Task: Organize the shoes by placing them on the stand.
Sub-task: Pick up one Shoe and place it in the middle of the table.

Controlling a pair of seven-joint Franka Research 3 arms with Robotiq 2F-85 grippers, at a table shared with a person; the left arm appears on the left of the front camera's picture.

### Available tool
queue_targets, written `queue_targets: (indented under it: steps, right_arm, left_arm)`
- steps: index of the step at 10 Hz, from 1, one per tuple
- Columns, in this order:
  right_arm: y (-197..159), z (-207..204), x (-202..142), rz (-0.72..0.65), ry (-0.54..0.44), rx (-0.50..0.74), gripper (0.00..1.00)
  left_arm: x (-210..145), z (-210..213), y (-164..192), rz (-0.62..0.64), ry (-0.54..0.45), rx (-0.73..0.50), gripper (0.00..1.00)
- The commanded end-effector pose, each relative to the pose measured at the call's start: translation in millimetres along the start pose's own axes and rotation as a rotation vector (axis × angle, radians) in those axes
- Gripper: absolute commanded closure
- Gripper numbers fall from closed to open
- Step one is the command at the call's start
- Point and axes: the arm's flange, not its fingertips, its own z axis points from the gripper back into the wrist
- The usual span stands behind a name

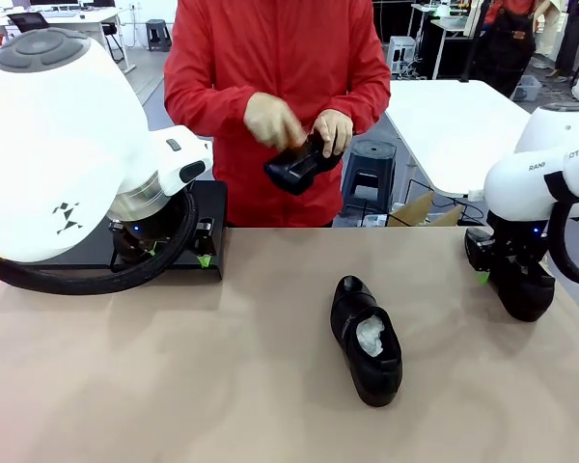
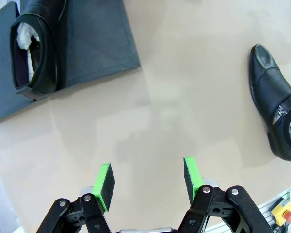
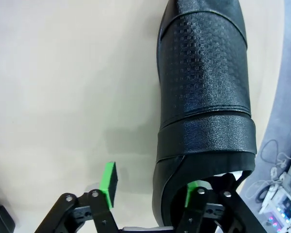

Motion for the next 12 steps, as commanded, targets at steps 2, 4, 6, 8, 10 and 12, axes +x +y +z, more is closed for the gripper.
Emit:
queue_targets:
  steps: [2, 4, 6, 8, 10, 12]
  right_arm:
    - [-6, -1, 4, 0.022, -0.023, -0.008, 1.0]
    - [-9, 2, 3, 0.019, -0.037, -0.038, 1.0]
    - [-11, 5, 3, 0.012, -0.049, -0.052, 1.0]
    - [-16, 4, 3, 0.001, -0.051, -0.06, 1.0]
    - [-12, 18, 0, -0.082, -0.051, -0.025, 1.0]
    - [16, 91, -25, -0.205, -0.19, -0.025, 1.0]
  left_arm:
    - [1, -1, -1, 0.01, -0.017, 0.019, 0.26]
    - [1, -1, -1, 0.01, -0.017, 0.019, 0.26]
    - [1, -1, -1, 0.01, -0.017, 0.019, 0.26]
    - [1, -1, -1, 0.01, -0.017, 0.019, 0.26]
    - [1, -1, -1, 0.01, -0.017, 0.019, 0.26]
    - [0, 0, 0, 0.0, 0.0, 0.0, 0.26]
